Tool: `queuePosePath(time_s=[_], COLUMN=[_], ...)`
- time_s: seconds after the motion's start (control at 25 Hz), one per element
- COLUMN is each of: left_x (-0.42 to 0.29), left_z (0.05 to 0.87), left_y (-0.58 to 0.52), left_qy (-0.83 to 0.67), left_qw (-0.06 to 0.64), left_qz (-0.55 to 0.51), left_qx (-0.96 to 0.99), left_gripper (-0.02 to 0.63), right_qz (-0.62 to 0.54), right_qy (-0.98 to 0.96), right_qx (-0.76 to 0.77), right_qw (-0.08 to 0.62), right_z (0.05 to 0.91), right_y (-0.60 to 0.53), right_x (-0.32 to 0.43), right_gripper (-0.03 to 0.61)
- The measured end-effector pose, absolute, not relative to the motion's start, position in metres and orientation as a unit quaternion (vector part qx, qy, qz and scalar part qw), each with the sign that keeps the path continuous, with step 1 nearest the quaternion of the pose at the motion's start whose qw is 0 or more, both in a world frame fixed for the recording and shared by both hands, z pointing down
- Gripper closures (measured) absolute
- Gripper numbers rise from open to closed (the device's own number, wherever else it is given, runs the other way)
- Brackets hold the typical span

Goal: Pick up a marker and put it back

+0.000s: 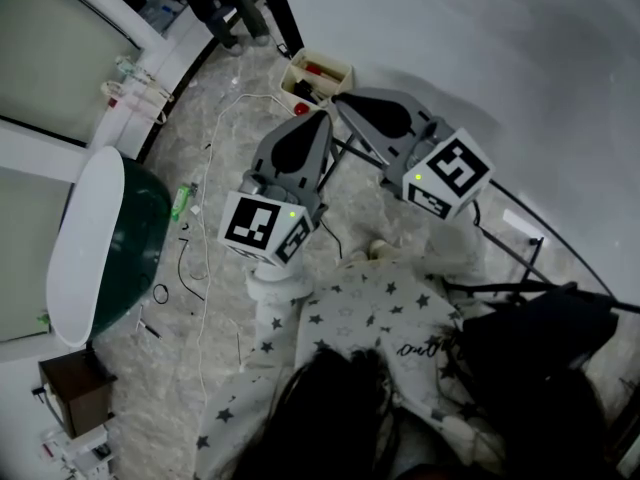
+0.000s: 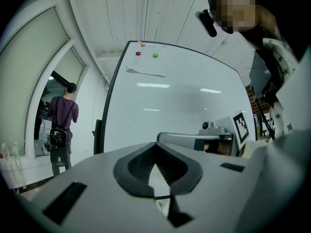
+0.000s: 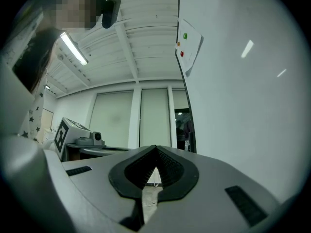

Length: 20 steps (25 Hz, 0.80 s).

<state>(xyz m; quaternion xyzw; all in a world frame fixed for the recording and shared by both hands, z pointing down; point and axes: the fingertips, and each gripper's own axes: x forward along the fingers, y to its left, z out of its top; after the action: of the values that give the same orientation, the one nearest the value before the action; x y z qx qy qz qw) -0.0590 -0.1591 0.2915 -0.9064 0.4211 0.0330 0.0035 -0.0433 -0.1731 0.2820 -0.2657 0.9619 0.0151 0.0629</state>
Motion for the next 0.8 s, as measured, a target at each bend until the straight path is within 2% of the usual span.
queuePosePath(time_s=[0.2,0.8], left_x=[-0.057,-0.049], left_z=[0.292,0.277], left_y=[-0.158,-0.156], left_qy=[0.422,0.426], left_qw=[0.002,0.007], left_qz=[0.031,0.029], left_qx=[-0.906,-0.904], left_gripper=[0.614,0.614], right_qz=[-0.001,0.018], right_qy=[0.962,0.959], right_qx=[-0.260,-0.273], right_qw=[0.079,0.072], right_z=[0.279,0.271], right_y=[-0.172,-0.176], right_x=[-0.037,-0.020], right_gripper=[0.572,0.572])
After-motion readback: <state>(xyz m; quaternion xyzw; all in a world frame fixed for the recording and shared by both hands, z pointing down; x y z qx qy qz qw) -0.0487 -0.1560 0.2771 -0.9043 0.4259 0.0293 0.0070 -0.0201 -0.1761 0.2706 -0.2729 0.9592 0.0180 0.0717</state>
